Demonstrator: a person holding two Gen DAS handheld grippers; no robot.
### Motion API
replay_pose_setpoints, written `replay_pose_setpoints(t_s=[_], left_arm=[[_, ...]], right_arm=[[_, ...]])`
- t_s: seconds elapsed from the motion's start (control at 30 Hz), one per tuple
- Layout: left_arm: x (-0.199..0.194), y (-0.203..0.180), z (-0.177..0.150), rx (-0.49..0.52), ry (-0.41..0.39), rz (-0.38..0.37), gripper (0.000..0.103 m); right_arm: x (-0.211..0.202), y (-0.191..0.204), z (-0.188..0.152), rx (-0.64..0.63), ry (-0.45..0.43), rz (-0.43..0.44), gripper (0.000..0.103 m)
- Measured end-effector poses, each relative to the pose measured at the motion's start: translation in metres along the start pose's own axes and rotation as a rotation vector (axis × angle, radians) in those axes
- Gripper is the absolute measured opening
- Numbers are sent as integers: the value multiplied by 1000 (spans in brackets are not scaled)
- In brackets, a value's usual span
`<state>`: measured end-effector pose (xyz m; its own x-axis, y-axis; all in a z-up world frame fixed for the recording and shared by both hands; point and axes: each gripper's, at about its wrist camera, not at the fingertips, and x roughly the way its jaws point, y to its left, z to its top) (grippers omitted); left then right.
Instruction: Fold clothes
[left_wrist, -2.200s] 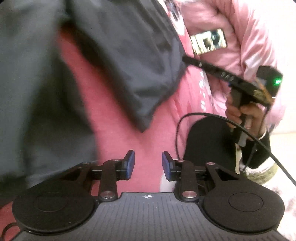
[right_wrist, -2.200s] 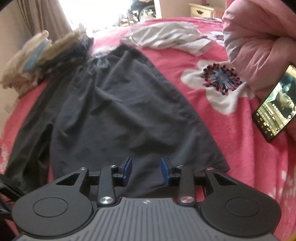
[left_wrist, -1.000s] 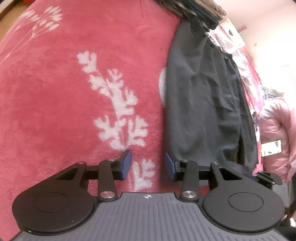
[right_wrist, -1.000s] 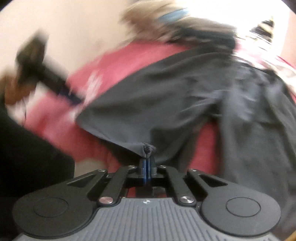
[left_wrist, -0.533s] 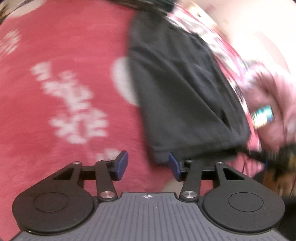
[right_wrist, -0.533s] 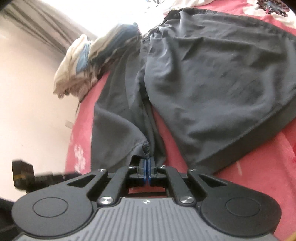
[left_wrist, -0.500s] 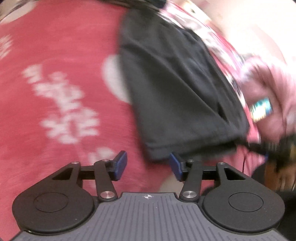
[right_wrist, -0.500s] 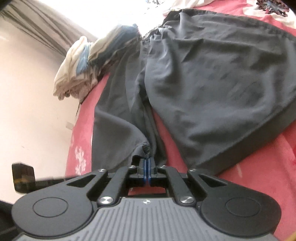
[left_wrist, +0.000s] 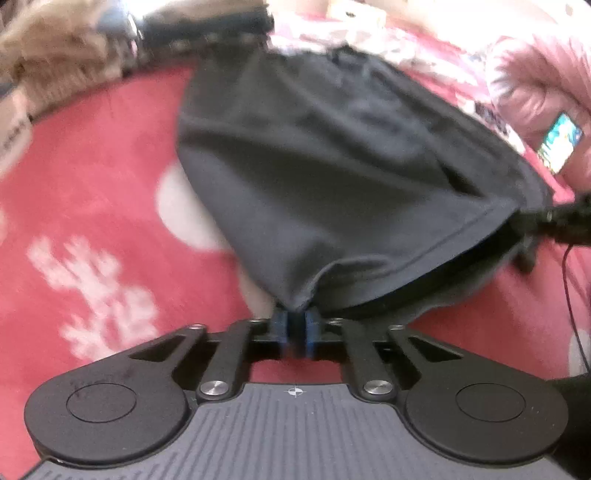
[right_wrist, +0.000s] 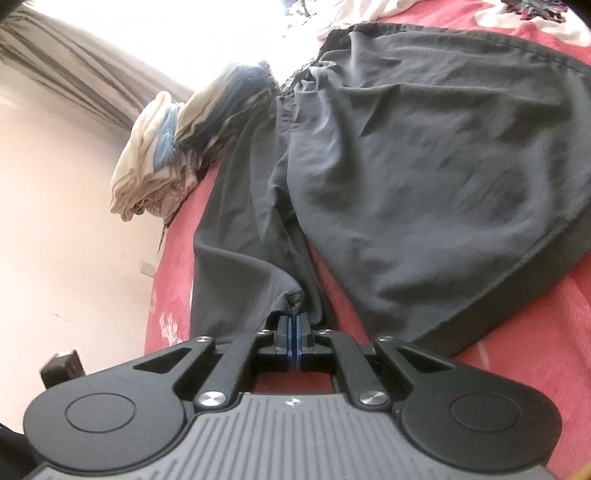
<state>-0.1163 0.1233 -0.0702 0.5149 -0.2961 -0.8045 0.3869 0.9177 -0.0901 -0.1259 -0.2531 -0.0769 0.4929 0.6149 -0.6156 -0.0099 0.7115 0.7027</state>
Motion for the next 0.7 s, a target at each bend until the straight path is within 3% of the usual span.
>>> replay_pose_setpoints(t_s=[0.1, 0.17, 0.27, 0.4, 0.5, 0.57, 0.7], left_arm=[[-41, -2, 15, 54, -97, 96, 3], [-64, -2, 18, 118, -105, 143, 3], [-63, -4, 3, 219, 8, 220, 3], [-30, 2, -33, 251, 188, 277, 3], [-24, 20, -45, 175, 226, 275, 3], [-31, 33, -44, 87, 212, 249, 4], [-43, 58, -32, -83, 151, 197, 7]], right_arm=[[0, 11, -3, -71, 12, 31, 3], [1, 20, -7, -127, 38, 62, 3], [11, 26, -15, -191, 116, 54, 5], [32, 25, -28, -223, 242, -20, 6], [35, 24, -31, -225, 277, -30, 10], [31, 27, -32, -225, 300, -6, 25], [20, 28, -24, -202, 324, 80, 39]])
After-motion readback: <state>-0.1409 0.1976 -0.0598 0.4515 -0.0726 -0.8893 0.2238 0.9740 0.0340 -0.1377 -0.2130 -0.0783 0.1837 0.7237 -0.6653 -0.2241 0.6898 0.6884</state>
